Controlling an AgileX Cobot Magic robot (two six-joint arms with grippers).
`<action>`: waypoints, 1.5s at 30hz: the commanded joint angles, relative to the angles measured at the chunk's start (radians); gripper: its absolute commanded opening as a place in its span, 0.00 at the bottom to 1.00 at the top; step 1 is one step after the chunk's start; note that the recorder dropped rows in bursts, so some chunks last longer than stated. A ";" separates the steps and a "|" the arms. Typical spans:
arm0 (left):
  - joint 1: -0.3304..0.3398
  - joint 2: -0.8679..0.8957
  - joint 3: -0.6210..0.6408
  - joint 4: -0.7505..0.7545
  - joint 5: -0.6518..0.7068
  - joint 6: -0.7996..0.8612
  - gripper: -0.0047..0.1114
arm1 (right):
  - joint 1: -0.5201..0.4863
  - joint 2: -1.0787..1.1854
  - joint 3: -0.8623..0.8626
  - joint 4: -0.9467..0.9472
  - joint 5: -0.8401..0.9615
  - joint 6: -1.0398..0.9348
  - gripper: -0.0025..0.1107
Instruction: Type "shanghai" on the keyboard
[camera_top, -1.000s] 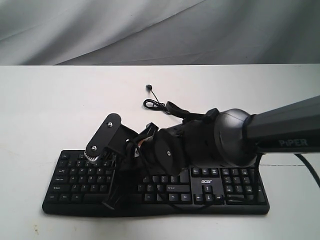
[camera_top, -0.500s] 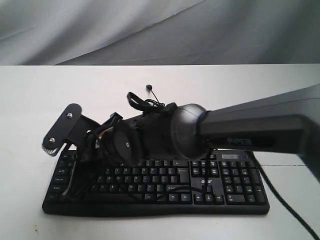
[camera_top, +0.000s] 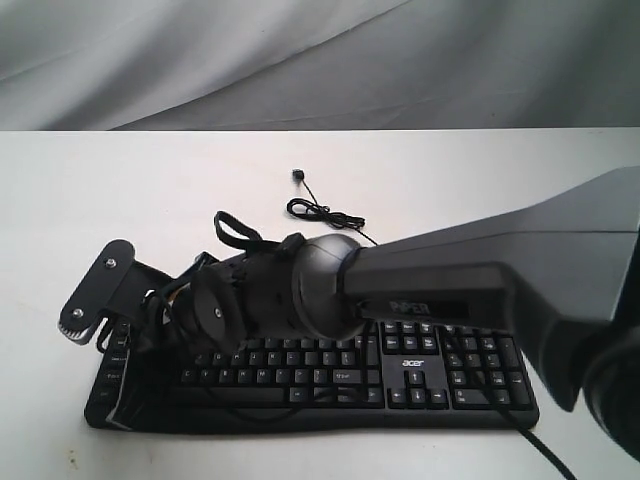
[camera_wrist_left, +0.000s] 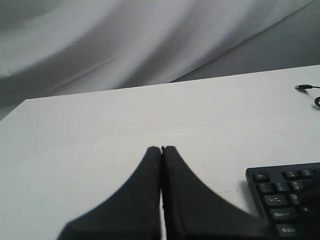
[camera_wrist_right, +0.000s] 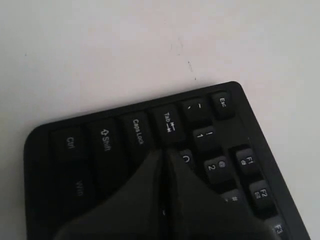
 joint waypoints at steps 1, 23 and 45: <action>-0.007 -0.004 0.005 -0.002 -0.010 -0.004 0.04 | 0.009 0.000 -0.007 0.015 -0.009 -0.005 0.02; -0.007 -0.004 0.005 -0.002 -0.010 -0.004 0.04 | 0.007 0.030 -0.007 0.008 -0.013 -0.005 0.02; -0.007 -0.004 0.005 -0.002 -0.010 -0.004 0.04 | -0.116 -0.282 0.363 0.011 -0.092 0.022 0.02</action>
